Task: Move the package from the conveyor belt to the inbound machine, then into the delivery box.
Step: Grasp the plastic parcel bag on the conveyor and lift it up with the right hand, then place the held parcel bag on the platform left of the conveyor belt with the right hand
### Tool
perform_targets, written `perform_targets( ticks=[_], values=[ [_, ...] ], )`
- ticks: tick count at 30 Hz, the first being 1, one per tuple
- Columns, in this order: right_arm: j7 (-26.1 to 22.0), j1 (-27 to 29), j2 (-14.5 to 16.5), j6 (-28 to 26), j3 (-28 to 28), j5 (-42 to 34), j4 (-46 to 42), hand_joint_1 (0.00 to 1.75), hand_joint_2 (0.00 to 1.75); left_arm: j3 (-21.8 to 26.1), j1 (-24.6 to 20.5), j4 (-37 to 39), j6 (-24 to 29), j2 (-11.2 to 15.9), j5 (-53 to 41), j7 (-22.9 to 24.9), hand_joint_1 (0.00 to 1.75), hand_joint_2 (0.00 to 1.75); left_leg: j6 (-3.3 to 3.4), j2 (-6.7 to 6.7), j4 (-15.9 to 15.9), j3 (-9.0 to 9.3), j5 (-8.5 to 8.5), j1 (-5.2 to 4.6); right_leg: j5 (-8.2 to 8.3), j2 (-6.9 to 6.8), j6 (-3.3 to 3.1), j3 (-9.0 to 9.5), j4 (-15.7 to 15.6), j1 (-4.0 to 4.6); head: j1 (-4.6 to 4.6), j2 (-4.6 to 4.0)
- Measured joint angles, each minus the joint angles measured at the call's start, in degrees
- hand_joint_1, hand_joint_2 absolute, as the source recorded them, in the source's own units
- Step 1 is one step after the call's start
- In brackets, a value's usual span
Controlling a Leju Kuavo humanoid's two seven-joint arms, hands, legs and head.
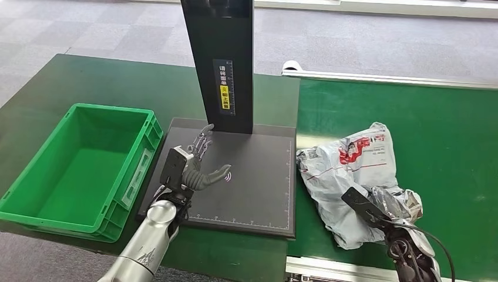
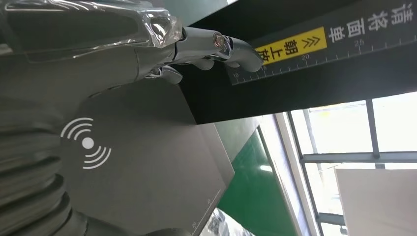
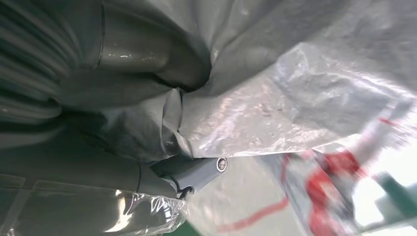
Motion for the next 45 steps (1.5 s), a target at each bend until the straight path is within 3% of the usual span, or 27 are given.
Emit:
perform_targets(
  ticks=[7,10,17,29,33,36,40,42,45],
  values=[
    [-9.2,1.7,4.8,-7.0,-1.6,-26.3,-15.3,1.75,1.75,0.1,0.1,-0.3,-0.7,-0.7,0.4,-1.4,0.00,1.75,-0.01,-0.13,0.0,-0.08,0.01,0.00,-0.01,-0.07,0.00,-0.10,0.0,-0.01,0.01,-0.01],
    [-11.0,1.8,7.0,-10.6,-3.5,-33.4,-21.6,1.75,1.75,0.0,-0.6,0.9,-0.7,-1.4,0.9,-2.7,0.00,1.75,-0.01,-0.13,0.0,-0.10,0.01,-0.02,-0.02,-0.08,0.01,-0.09,0.0,-0.03,0.02,0.00],
    [-11.8,1.9,9.3,-12.4,-6.2,-35.6,-28.1,1.75,1.75,0.0,-1.8,2.6,-0.6,-2.2,1.3,-3.2,0.00,1.75,-0.01,-0.12,0.0,-0.08,0.01,-0.05,-0.01,-0.06,0.01,-0.10,0.0,-0.05,0.00,0.01],
    [-12.2,2.1,10.4,-13.0,-7.3,-35.9,-30.1,1.75,1.75,-0.1,-2.4,3.4,-0.4,-2.4,1.4,-3.4,0.00,1.75,-0.01,-0.12,0.0,-0.09,0.01,-0.05,-0.01,-0.06,0.01,-0.11,0.0,-0.05,0.01,-0.01],
    [-17.0,2.8,11.0,-20.6,-8.8,-38.9,-31.6,1.75,1.75,0.0,-2.4,3.3,1.5,-2.6,3.5,-4.9,0.00,1.75,-0.01,-0.15,0.0,-0.10,0.01,-0.05,-0.01,-0.10,0.01,-0.10,0.0,-0.05,0.01,0.00],
    [-19.6,3.8,11.3,-24.3,-9.8,-42.0,-34.2,1.75,1.75,0.2,-2.2,2.2,6.3,-3.0,5.4,-7.8,0.00,1.75,-0.02,-0.09,0.0,-0.14,-0.02,-0.05,-0.01,-0.05,0.01,-0.10,0.0,-0.05,0.02,-0.01],
    [-14.4,4.4,10.9,-14.7,-5.2,-37.6,-35.0,1.75,1.75,0.3,0.2,-6.0,19.8,-3.1,6.2,-9.5,0.00,1.75,-0.06,0.18,0.0,-0.13,-0.07,-0.01,0.00,0.19,-0.01,-0.12,0.0,-0.01,0.00,0.01],
    [-11.3,3.9,10.5,-7.7,0.1,-33.5,-33.2,1.75,1.75,0.3,1.6,-12.0,27.0,-3.0,6.1,-9.6,0.00,1.75,-0.09,0.16,0.0,-0.10,-0.06,0.08,-0.01,0.20,-0.02,-0.13,0.0,0.07,0.00,0.01],
    [-7.8,2.6,10.1,1.6,9.6,-29.3,-27.8,1.75,1.75,0.4,3.4,-20.1,33.4,-2.8,7.4,-9.7,0.00,1.75,-0.13,0.00,0.0,-0.11,-0.03,0.23,-0.04,0.02,-0.08,-0.11,0.0,0.22,0.02,0.00]
  ],
)
